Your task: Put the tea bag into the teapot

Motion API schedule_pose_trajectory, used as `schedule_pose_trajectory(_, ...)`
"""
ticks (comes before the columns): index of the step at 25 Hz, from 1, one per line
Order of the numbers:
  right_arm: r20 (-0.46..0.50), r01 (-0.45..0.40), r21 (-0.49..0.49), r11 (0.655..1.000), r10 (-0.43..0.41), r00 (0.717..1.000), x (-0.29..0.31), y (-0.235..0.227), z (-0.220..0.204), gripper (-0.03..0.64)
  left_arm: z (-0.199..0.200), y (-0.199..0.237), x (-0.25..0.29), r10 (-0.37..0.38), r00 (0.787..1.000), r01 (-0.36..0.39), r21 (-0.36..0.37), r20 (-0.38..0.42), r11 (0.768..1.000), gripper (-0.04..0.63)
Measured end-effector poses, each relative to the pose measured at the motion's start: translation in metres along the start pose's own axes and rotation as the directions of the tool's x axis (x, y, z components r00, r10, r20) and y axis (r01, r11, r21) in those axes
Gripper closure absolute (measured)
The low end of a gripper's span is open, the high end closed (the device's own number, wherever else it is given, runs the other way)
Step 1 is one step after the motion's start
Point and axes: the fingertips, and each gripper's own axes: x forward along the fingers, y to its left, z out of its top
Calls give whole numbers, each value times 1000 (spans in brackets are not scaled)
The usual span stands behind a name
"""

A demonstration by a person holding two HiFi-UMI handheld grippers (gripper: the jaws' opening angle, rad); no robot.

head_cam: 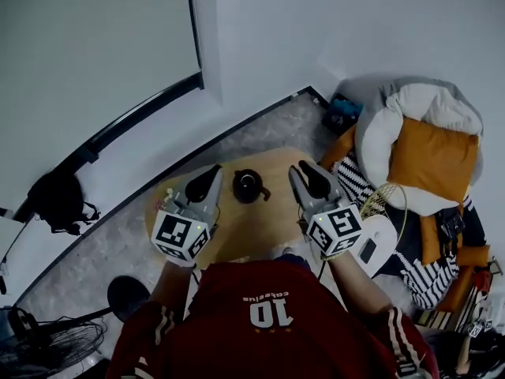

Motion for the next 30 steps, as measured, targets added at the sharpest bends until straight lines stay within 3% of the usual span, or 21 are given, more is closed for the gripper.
schedule_pose_trajectory(11, 45, 34, -3, 999, -33, 998, -11, -7, 27, 551, 16, -2, 4, -15, 1000, 15, 9, 19, 1000, 594)
schedule_pose_trajectory(24, 66, 47, -8, 999, -46, 997, -13, 1, 31, 573, 19, 2, -1, -15, 1000, 15, 11, 16, 1000, 594)
schedule_pose_trajectory(30, 74, 60, -8, 998, -60, 995, -15, 3, 31, 614, 18, 0, -5, -18, 1000, 18, 9, 18, 1000, 594)
